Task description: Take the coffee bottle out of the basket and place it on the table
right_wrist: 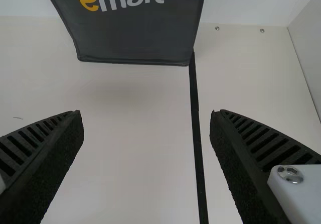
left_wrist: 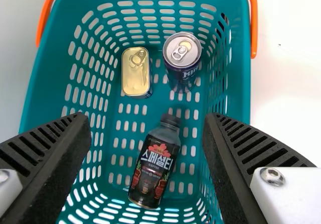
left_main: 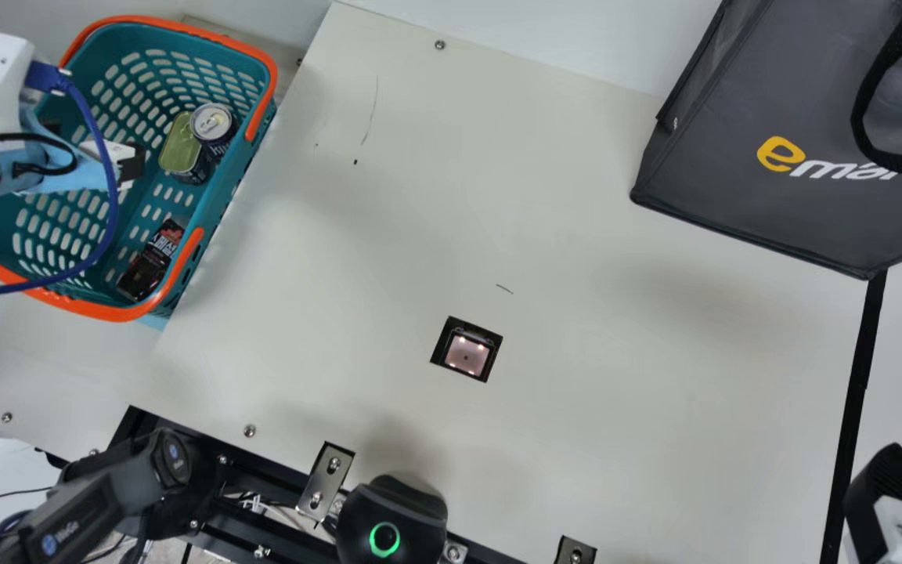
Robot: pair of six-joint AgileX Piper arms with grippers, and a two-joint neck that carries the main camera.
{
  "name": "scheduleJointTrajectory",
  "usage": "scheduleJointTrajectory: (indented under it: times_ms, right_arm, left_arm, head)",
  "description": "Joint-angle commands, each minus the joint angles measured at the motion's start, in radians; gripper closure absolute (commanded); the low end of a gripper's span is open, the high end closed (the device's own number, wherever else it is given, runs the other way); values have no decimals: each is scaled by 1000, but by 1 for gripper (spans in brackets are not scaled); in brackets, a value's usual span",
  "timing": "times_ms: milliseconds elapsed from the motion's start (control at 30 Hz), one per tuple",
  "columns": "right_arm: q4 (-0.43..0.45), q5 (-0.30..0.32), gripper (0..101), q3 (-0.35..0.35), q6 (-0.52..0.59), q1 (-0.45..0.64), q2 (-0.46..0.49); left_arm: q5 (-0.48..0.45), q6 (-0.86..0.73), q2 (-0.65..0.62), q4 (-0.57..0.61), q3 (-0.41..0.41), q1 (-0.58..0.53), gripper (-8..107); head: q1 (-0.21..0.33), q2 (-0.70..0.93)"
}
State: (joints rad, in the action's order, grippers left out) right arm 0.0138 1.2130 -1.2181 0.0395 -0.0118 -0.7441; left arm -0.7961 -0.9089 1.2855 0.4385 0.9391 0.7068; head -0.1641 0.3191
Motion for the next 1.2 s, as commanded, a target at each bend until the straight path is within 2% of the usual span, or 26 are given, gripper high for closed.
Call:
scheduleJointTrajectory:
  times_ms: [0,633,1167]
  right_arm:
    - [0,0,10,0,0,0,0]
    - [0,0,10,0,0,0,0]
    - [0,0,10,0,0,0,0]
  left_arm:
    - [-2,-19,23,10,3,6,9]
    - [67,-211,164,84,-27,47,9]
    - [212,-259,240,115,-95,-1,9]
  head:
    - [26,2]
    - [26,2]
    - [26,2]
